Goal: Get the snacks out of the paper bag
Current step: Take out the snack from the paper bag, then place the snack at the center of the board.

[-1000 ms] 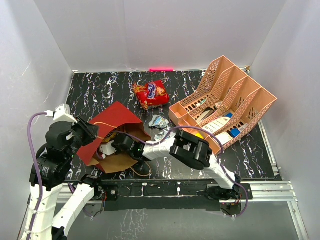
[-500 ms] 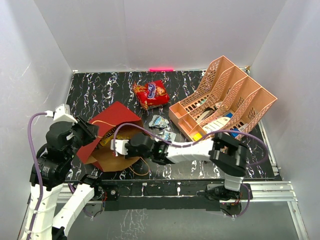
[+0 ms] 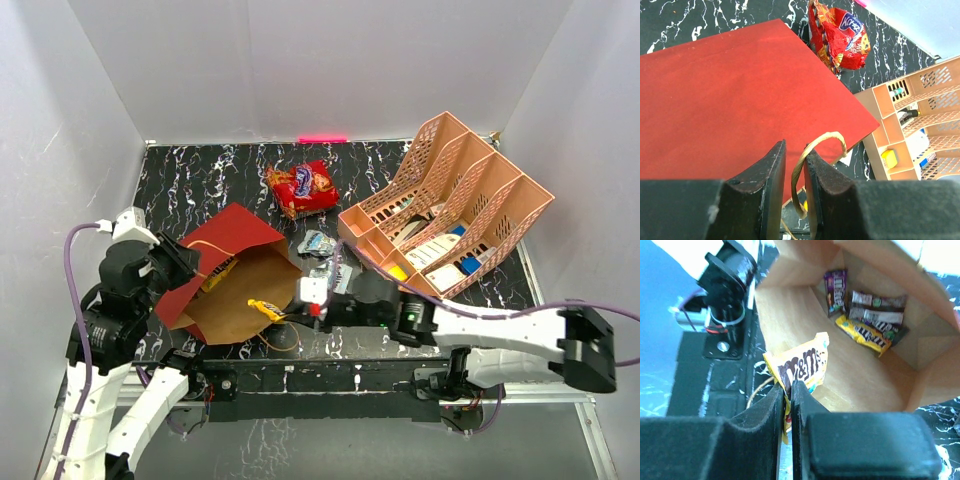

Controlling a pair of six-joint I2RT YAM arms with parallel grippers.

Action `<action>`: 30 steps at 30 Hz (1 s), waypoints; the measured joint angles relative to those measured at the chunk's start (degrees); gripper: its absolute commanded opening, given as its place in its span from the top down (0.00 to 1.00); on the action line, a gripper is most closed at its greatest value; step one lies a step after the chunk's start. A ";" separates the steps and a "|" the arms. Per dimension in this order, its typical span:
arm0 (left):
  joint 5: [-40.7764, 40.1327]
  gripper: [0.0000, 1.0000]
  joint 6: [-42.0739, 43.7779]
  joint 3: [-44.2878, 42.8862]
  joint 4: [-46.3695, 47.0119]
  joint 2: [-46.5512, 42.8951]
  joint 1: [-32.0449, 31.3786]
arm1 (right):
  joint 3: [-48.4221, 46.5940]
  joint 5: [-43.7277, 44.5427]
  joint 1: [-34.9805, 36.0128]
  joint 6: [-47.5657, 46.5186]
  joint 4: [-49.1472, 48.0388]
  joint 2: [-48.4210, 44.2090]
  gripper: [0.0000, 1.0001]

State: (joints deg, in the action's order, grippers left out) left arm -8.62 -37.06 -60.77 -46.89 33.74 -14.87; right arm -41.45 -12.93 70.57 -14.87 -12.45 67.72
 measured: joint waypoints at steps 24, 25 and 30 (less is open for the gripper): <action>-0.20 0.80 -0.02 1.05 1.40 0.70 0.00 | 11.45 42.77 0.02 14.10 8.20 -16.90 0.93; -0.20 0.80 -0.02 1.05 1.40 0.74 0.00 | 12.81 42.97 -0.13 15.37 7.21 -16.87 0.93; -0.20 0.80 0.00 1.03 1.40 0.74 0.00 | 16.61 43.63 -1.86 19.98 1.44 -13.44 0.93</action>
State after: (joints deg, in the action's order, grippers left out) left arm -8.82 -37.06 -59.75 -45.50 34.48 -14.87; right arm -24.84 30.70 68.71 5.10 -11.00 54.28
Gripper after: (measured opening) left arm 0.203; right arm 0.110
